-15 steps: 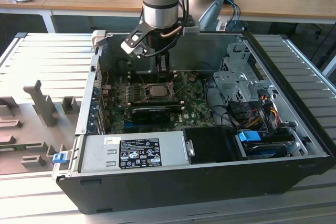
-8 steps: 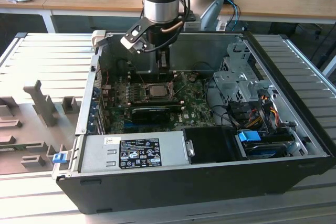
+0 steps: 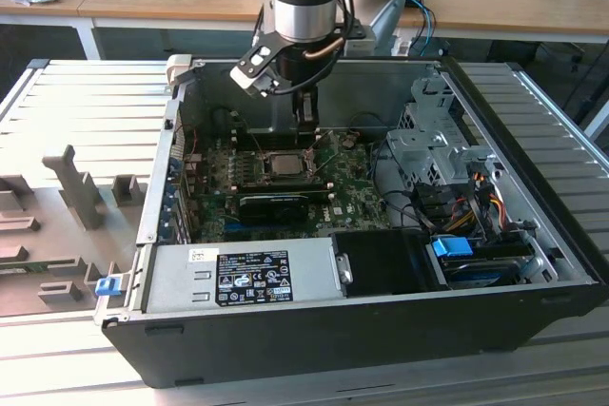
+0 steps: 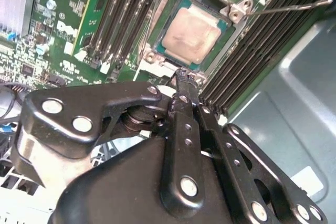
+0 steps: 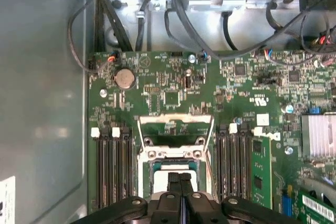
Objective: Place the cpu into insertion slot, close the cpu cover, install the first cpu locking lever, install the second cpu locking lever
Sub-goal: 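Close the cpu cover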
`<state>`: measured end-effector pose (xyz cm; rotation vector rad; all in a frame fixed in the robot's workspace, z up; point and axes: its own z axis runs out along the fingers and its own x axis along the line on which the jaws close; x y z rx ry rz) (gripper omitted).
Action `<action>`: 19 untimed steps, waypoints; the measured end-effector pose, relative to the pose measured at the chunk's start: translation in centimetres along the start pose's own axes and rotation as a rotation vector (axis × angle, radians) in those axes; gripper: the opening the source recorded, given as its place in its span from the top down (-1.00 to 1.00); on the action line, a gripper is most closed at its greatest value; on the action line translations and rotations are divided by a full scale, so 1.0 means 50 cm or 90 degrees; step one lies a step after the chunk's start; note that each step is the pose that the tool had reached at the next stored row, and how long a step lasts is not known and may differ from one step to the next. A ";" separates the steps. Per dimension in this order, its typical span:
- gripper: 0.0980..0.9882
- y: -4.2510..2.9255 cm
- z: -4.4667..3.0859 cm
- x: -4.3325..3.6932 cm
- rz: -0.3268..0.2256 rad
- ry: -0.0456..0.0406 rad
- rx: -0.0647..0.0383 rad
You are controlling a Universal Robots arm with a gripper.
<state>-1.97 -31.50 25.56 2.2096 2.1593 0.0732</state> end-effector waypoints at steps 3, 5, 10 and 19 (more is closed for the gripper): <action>0.98 0.009 0.001 0.000 0.000 -0.0001 0.000; 0.98 0.009 -0.001 0.000 0.000 -0.0001 0.000; 0.98 0.014 -0.010 0.000 0.000 0.0002 0.000; 0.98 0.055 -0.041 0.001 0.000 0.0000 0.000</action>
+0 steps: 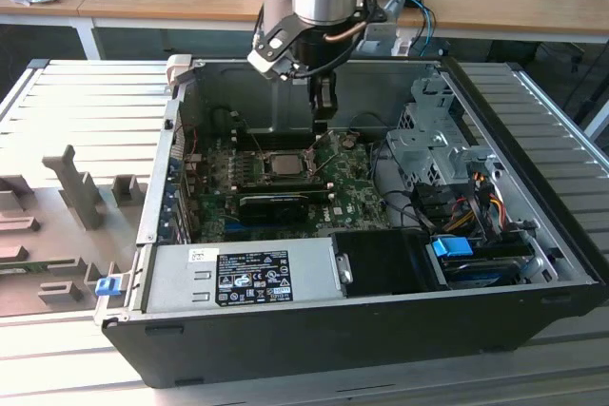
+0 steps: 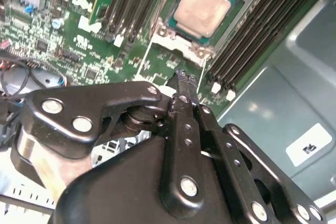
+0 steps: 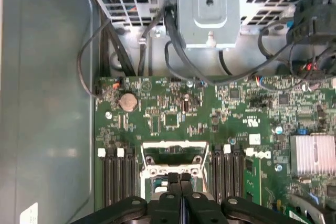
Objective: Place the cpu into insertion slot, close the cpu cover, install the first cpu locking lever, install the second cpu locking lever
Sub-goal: 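Close the cpu cover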
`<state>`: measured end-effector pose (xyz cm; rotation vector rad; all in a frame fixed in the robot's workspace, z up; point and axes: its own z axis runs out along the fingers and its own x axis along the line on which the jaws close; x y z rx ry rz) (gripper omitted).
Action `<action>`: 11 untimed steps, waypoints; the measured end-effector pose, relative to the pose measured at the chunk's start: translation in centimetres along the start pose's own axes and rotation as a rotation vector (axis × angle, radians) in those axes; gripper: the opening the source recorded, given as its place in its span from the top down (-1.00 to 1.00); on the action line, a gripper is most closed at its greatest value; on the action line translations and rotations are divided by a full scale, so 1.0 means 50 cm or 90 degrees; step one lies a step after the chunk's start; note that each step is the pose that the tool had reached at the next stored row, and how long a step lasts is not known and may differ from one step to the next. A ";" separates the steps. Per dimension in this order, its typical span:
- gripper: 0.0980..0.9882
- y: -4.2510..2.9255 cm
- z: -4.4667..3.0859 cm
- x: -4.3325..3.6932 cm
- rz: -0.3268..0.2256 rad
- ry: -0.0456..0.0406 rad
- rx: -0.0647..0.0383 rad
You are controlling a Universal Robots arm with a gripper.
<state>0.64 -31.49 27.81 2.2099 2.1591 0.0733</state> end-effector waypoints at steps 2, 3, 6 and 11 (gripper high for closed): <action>0.98 0.010 0.001 0.000 0.000 0.0001 0.000; 0.98 0.013 0.001 0.000 0.000 0.0000 0.000; 0.98 0.029 0.002 0.001 0.000 0.0000 0.000; 0.98 0.077 0.008 0.002 0.000 -0.0001 0.001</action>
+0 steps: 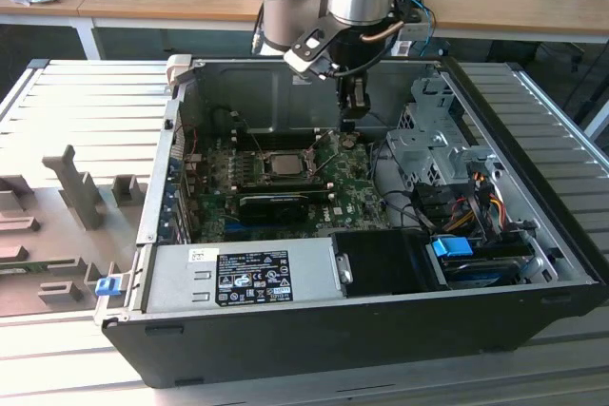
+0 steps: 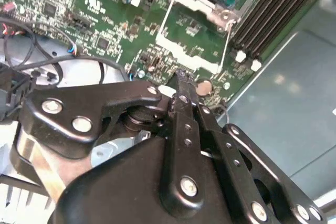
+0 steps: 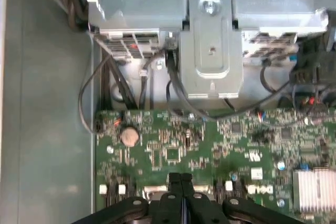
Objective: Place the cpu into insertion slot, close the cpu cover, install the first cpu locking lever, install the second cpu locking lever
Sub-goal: 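Close the cpu cover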
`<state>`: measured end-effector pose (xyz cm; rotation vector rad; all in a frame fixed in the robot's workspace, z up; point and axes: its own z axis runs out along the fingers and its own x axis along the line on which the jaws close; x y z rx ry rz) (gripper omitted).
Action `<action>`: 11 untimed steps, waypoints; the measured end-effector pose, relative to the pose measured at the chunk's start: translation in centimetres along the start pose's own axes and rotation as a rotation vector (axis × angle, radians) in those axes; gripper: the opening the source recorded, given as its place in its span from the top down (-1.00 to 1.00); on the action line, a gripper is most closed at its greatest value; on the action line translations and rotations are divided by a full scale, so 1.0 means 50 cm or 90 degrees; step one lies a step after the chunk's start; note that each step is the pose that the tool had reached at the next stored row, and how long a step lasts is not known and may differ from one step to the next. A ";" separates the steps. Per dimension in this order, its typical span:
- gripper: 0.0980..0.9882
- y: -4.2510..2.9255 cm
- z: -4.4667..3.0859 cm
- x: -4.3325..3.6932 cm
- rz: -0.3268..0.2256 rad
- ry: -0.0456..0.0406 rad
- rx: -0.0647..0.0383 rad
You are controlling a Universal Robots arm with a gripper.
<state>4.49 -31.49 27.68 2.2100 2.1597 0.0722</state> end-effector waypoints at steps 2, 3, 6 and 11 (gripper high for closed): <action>0.98 0.002 0.003 0.000 0.000 -0.0001 0.000; 0.98 0.002 0.003 0.000 0.000 -0.0002 0.000; 0.98 0.002 0.011 0.000 -0.001 0.0001 0.000; 0.98 0.001 0.018 0.000 -0.002 0.0002 0.000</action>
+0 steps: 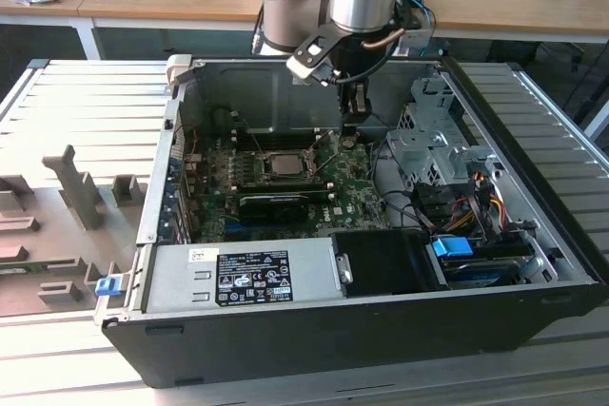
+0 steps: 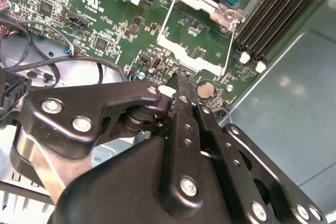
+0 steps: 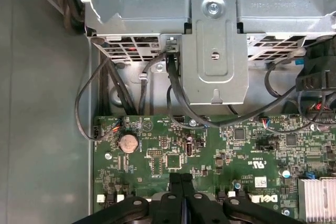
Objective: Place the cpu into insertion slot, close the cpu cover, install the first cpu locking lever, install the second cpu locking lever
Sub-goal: 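Close the cpu cover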
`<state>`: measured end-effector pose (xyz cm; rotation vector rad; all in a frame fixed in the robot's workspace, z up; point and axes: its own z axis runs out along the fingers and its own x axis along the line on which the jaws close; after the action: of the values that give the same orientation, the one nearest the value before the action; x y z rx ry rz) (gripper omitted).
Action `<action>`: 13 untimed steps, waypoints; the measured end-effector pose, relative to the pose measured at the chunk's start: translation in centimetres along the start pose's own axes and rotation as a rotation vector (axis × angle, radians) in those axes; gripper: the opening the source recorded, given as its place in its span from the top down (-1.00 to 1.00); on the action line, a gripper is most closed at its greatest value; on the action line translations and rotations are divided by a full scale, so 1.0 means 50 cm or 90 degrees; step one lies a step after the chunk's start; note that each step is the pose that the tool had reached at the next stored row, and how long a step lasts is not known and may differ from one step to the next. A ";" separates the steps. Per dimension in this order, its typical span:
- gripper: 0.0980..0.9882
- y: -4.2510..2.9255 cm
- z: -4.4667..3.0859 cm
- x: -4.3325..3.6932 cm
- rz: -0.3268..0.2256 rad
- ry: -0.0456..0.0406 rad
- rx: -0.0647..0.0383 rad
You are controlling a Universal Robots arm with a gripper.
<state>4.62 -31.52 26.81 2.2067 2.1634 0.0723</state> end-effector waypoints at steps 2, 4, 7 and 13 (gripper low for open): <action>0.98 0.001 0.004 0.000 0.000 0.0000 0.000; 0.98 0.003 0.012 0.000 0.000 0.0000 0.000; 0.98 0.004 0.024 0.000 0.000 0.0001 0.000; 0.98 -0.003 0.029 0.000 0.000 0.0009 0.007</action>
<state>4.58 -31.53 25.33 2.2122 2.1698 0.0628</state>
